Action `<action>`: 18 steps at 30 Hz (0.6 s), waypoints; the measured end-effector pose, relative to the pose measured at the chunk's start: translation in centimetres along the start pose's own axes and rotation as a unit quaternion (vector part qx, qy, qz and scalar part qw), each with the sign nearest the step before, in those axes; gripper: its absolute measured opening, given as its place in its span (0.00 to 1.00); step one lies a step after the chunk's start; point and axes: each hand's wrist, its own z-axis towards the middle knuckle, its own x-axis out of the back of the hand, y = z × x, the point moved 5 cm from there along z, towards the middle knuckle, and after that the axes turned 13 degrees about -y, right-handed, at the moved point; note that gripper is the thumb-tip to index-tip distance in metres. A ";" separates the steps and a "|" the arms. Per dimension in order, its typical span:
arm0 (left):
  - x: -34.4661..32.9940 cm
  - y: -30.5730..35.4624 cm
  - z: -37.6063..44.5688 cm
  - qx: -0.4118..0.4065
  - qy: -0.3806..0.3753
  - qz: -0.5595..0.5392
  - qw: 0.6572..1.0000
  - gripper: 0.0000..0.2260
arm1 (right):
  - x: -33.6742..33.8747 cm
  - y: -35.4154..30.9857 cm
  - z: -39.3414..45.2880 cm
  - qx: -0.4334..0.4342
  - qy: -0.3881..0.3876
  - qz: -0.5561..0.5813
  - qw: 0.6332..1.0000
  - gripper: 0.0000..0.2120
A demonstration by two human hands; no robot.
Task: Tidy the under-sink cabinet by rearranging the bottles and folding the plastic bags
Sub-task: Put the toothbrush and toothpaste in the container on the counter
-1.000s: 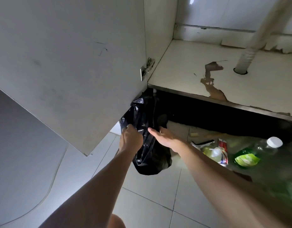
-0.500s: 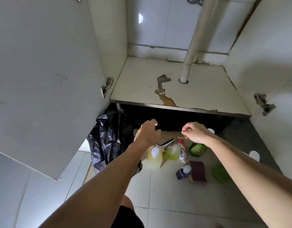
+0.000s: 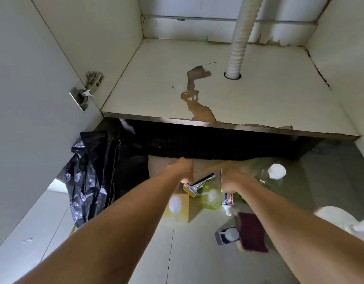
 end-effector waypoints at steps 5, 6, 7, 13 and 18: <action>-0.8 2.6 4.9 -0.009 -0.088 0.073 0.993 0.22 | -3.6 1.3 5.1 -0.019 -0.050 0.050 0.997 0.17; -1.0 3.1 5.4 -0.009 -0.103 0.081 0.991 0.23 | -3.7 1.8 5.6 -0.021 -0.044 0.062 0.997 0.17; -1.2 3.6 5.9 -0.007 -0.112 0.091 0.990 0.26 | -3.6 2.1 6.0 -0.021 -0.034 0.065 0.997 0.17; -2.0 5.0 7.4 -0.018 -0.064 0.137 0.988 0.22 | -3.9 2.7 7.9 -0.020 0.018 0.117 0.993 0.16; -2.5 5.1 7.5 -0.008 0.008 0.115 0.993 0.15 | -4.4 2.7 7.8 -0.028 0.051 0.186 0.981 0.15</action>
